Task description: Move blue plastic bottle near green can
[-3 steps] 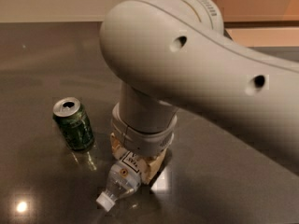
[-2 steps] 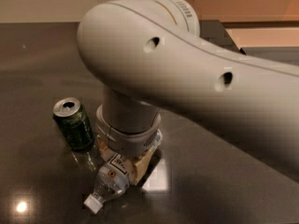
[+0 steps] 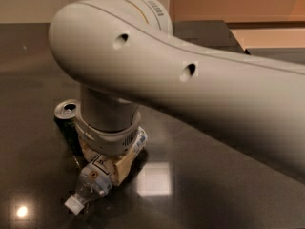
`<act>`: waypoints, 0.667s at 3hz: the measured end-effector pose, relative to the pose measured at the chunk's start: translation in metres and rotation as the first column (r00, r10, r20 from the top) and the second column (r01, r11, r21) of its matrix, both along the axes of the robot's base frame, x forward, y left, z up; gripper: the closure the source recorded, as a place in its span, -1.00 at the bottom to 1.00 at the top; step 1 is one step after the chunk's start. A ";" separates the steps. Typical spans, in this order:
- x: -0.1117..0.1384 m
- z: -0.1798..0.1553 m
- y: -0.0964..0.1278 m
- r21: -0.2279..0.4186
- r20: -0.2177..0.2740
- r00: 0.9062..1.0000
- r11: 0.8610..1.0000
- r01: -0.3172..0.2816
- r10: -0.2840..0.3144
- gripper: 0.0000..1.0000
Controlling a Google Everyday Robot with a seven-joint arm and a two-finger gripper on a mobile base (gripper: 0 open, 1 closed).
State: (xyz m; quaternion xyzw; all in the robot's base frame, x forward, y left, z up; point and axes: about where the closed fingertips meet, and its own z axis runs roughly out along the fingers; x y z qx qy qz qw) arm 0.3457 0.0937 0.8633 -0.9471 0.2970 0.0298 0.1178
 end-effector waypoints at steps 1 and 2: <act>-0.001 0.001 0.017 0.020 -0.002 1.000 1.000 -0.011 0.011 0.67; -0.002 0.000 0.029 0.041 -0.011 1.000 0.999 -0.018 0.019 0.20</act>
Offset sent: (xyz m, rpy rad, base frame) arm -0.0016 0.0401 -0.0085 0.0615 0.0424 0.0203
